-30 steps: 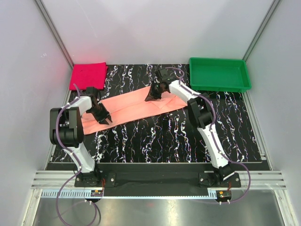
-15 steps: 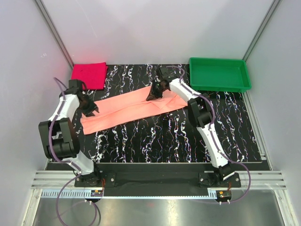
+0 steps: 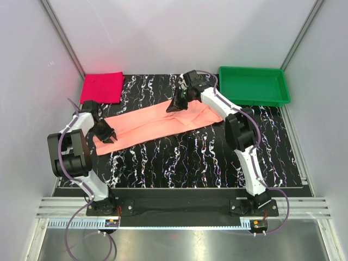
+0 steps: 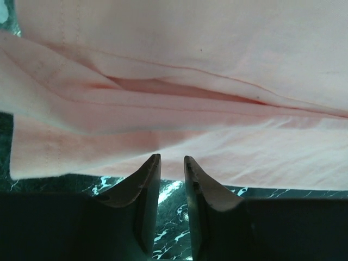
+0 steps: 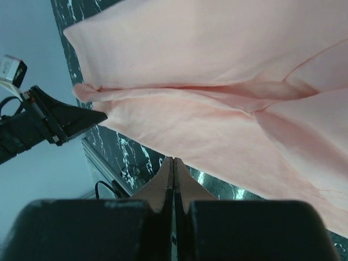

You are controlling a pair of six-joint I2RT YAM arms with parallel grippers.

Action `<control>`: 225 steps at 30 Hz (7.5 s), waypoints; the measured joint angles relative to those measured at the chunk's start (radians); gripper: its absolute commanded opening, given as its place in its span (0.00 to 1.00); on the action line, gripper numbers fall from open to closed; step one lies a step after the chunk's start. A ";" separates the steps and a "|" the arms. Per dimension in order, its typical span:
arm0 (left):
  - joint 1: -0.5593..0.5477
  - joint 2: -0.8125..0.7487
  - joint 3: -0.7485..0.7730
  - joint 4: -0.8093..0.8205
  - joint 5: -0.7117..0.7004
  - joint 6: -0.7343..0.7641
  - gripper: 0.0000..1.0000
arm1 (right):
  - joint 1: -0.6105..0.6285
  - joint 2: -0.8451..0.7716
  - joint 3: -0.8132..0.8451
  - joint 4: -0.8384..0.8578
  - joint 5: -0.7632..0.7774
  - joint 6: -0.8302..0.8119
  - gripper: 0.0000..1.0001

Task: Fold and stack the t-shirts
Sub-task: Fold the tshirt

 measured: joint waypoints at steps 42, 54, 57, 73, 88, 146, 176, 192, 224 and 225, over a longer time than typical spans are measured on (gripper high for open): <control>0.100 0.069 0.220 -0.064 0.049 -0.014 0.32 | 0.094 0.110 -0.206 0.114 -0.155 0.039 0.00; -0.014 -0.097 -0.095 -0.051 0.093 -0.018 0.25 | 0.093 -0.064 -0.489 0.145 -0.134 -0.031 0.00; -0.040 -0.155 -0.140 -0.055 0.104 -0.024 0.24 | 0.093 -0.064 -0.489 0.146 -0.134 -0.034 0.00; -0.042 0.092 -0.012 0.011 0.104 -0.033 0.25 | 0.092 -0.100 -0.560 0.200 -0.139 -0.034 0.00; -0.010 0.082 0.100 -0.041 0.018 0.012 0.35 | 0.092 -0.114 -0.516 0.097 -0.065 -0.061 0.18; -0.331 -0.532 -0.151 -0.029 -0.046 0.057 0.89 | 0.014 0.385 0.554 -0.064 0.607 -0.158 1.00; -0.665 0.244 0.212 -0.102 -0.166 0.162 0.71 | -0.090 -1.004 -0.729 -0.261 0.601 -0.172 1.00; -1.068 0.300 0.335 0.082 0.319 -0.174 0.80 | -0.204 -0.782 -0.650 -0.276 0.587 -0.194 1.00; -0.657 -0.445 -0.180 0.060 0.142 -0.179 0.81 | -0.030 0.342 0.492 -0.251 0.673 -0.309 0.91; -0.650 -0.444 -0.181 0.065 0.143 -0.175 0.81 | -0.026 0.373 0.542 -0.234 0.670 -0.311 0.90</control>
